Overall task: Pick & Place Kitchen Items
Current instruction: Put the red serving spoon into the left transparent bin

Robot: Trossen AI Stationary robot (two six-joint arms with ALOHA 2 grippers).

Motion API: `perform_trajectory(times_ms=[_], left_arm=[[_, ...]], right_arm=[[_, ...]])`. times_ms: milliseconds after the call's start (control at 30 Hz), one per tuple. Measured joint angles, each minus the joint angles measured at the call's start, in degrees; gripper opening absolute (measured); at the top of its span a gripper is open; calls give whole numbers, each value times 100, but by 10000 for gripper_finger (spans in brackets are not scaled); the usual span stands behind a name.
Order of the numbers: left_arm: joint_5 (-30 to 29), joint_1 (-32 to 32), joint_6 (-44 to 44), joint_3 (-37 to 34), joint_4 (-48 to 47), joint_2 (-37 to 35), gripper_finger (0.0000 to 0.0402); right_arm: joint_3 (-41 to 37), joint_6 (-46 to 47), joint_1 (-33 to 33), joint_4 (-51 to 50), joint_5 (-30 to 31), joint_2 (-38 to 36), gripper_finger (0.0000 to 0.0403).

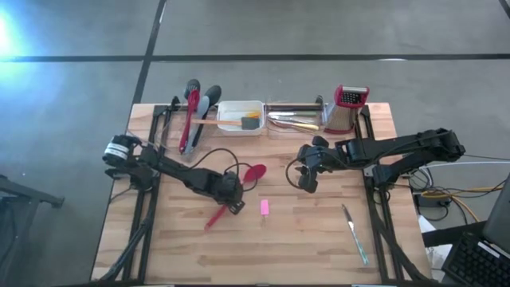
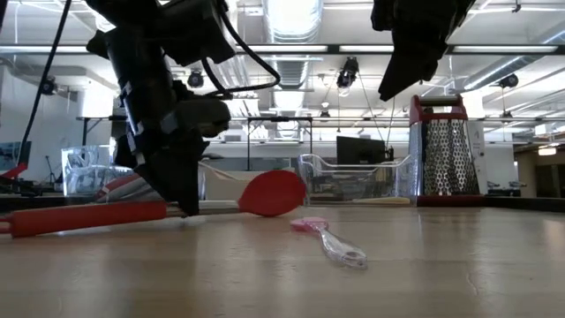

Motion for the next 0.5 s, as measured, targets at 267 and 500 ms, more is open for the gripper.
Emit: perform_trajectory(times_ms=[267,500], left_arm=[[-720,6,936,-43,-9,-1278,47],[-1654,63,1679,-57,-83,-2571,47]], right_arm=[[0,0,-4,0,2,0,141],[0,0,-4,7,7,0,146]])
